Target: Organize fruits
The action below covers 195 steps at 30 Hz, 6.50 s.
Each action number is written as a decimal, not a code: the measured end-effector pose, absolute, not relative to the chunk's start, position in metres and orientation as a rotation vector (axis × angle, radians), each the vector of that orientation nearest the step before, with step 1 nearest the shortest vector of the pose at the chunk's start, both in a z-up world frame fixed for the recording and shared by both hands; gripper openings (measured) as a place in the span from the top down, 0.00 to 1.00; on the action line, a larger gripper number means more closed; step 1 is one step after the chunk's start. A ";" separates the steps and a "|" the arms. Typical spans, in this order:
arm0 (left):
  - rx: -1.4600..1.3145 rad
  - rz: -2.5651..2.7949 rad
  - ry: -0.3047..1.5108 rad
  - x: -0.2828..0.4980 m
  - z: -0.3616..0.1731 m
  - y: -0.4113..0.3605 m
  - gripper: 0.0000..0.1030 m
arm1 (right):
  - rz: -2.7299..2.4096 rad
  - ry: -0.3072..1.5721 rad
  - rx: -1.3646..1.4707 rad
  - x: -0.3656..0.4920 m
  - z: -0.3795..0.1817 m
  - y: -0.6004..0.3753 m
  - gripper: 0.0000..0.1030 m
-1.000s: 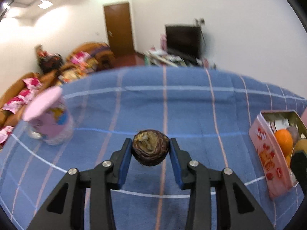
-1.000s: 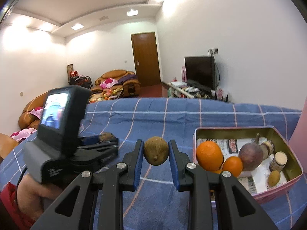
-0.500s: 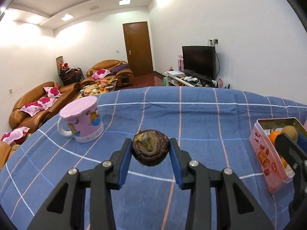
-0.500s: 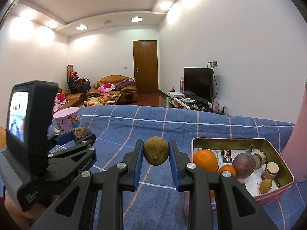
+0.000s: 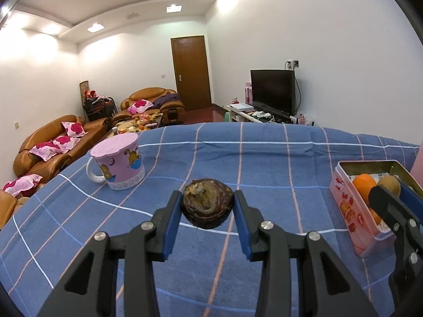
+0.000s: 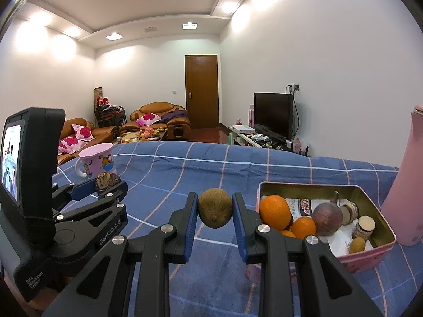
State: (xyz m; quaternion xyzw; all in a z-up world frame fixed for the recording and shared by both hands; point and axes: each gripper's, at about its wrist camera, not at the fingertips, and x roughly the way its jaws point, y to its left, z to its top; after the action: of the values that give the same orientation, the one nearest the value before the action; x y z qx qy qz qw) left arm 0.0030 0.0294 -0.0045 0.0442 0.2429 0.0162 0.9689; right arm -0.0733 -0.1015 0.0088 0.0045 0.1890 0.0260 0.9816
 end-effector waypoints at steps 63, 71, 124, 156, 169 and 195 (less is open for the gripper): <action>0.104 -0.258 0.523 -0.014 -0.003 -0.126 0.60 | -0.181 0.363 0.006 -0.111 0.017 -0.243 0.73; 0.102 -0.287 0.527 0.000 -0.002 -0.151 0.60 | -0.238 0.349 0.006 -0.107 0.019 -0.256 0.73; 0.222 -0.213 0.630 0.066 -0.012 -0.186 0.61 | -0.163 0.577 0.143 0.005 -0.007 -0.292 0.73; 0.262 -0.235 0.701 0.058 -0.021 -0.192 0.51 | -0.027 0.661 0.236 0.015 -0.019 -0.308 0.69; 0.264 -0.264 0.700 0.047 -0.021 -0.198 0.23 | -0.150 0.515 0.234 -0.015 -0.002 -0.314 0.21; 0.199 -0.220 0.573 0.016 -0.005 -0.172 0.00 | -0.230 0.298 0.030 -0.066 0.022 -0.272 0.14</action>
State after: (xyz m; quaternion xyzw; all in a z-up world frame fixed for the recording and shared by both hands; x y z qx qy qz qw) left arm 0.0163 -0.1725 -0.0055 0.0979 0.2814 -0.1080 0.9485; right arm -0.0663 -0.2721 0.0223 0.0150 0.1482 -0.1142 0.9822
